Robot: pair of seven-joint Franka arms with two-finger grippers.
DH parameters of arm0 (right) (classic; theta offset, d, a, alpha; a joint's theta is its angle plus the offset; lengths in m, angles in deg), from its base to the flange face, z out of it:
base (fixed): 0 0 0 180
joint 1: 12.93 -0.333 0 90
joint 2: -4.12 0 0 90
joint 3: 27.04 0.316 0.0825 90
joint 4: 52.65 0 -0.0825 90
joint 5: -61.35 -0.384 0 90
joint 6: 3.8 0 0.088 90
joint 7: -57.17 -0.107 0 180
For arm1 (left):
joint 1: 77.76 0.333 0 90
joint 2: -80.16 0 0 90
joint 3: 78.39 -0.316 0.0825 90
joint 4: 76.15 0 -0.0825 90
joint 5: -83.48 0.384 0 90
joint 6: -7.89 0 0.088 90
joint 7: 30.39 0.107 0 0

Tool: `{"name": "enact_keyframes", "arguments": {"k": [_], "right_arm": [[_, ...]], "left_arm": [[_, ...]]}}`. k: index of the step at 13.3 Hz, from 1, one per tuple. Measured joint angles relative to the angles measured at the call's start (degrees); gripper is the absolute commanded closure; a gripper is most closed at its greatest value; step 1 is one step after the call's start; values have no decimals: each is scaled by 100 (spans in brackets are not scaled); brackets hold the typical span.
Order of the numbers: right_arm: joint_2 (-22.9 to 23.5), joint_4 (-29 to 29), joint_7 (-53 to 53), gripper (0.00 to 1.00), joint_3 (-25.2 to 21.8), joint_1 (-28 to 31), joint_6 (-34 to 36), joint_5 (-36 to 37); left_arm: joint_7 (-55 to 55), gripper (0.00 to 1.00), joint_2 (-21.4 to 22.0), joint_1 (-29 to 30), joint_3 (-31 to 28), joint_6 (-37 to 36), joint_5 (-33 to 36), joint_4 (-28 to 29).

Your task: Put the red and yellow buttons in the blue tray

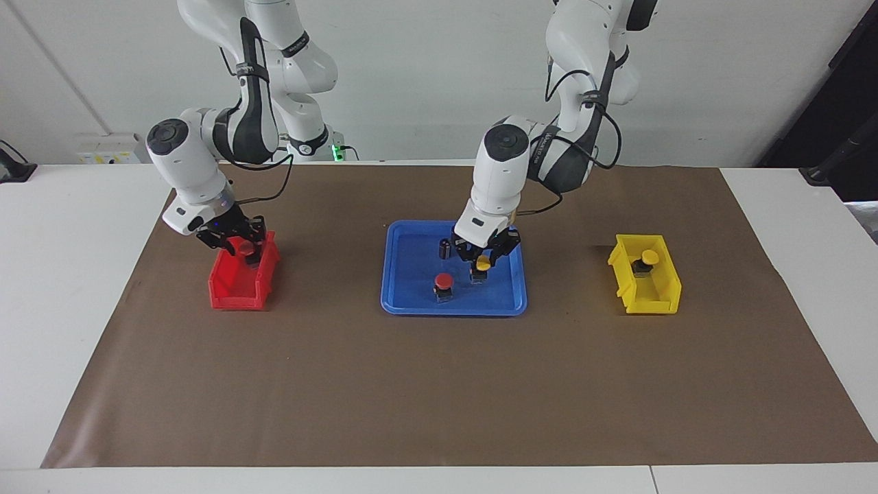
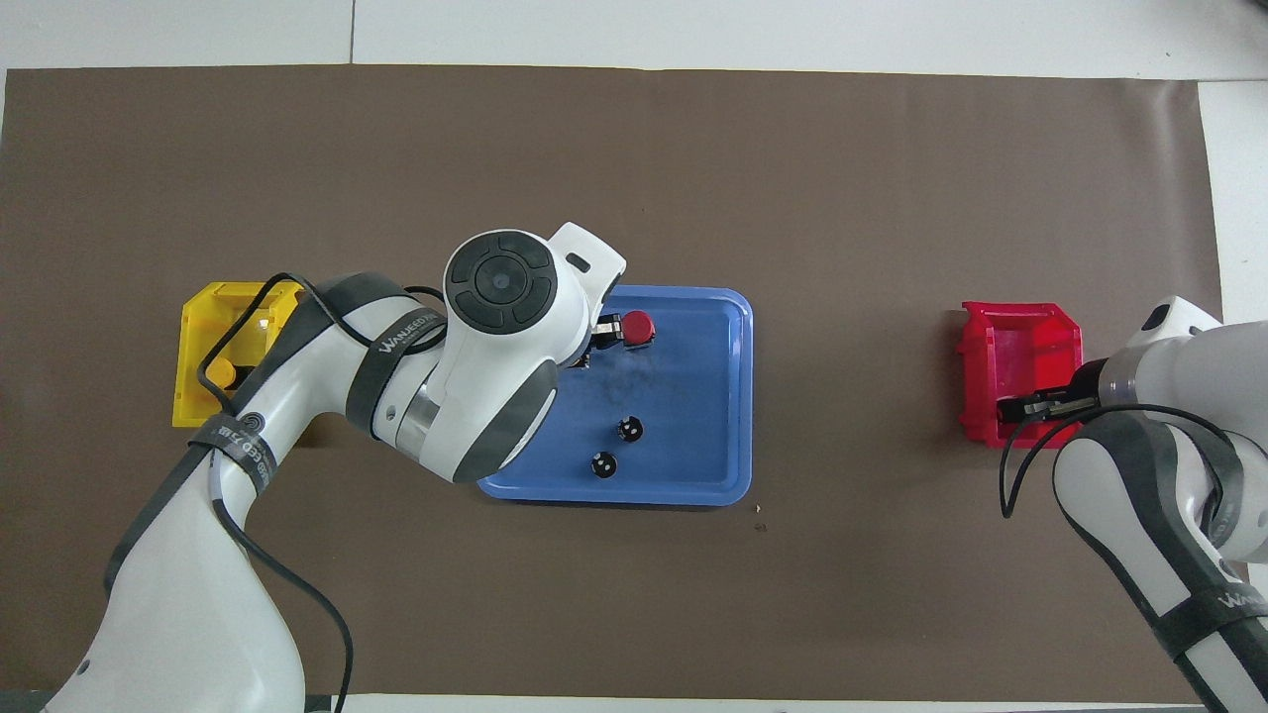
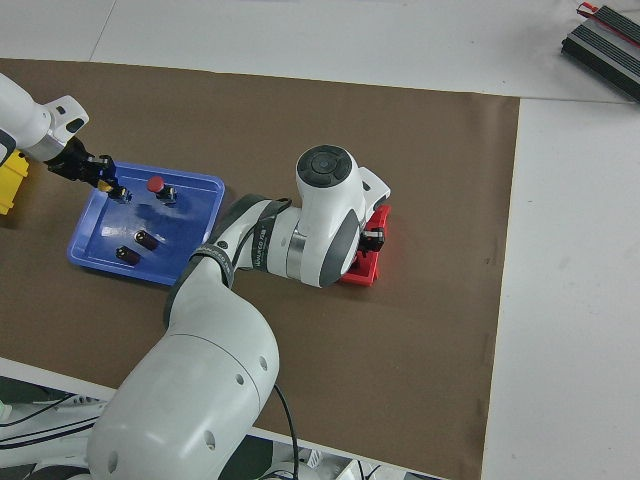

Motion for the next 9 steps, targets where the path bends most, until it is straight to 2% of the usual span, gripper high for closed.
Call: {"name": "enact_keyframes", "arguments": {"k": [1,2,4,6,9], "right_arm": [[-7,-4,0,83,1,0,0,0],[-7,-4,0,84,3,0,-1,0],[-8,85,0,84,17,-4,53,0],[33,652,0,84,26,-7,766,1],[356,2344,-218,84,54,-218,2395,-3]], "left_arm": [[-19,37,-62,-6,-1,41,0,0],[-25,29,-86,-5,-16,49,0,-2],[-25,1,-86,0,-57,49,0,-33],[-25,0,-44,2,-87,-48,0,-106],[352,0,320,97,-164,-1250,2,-615]]}}
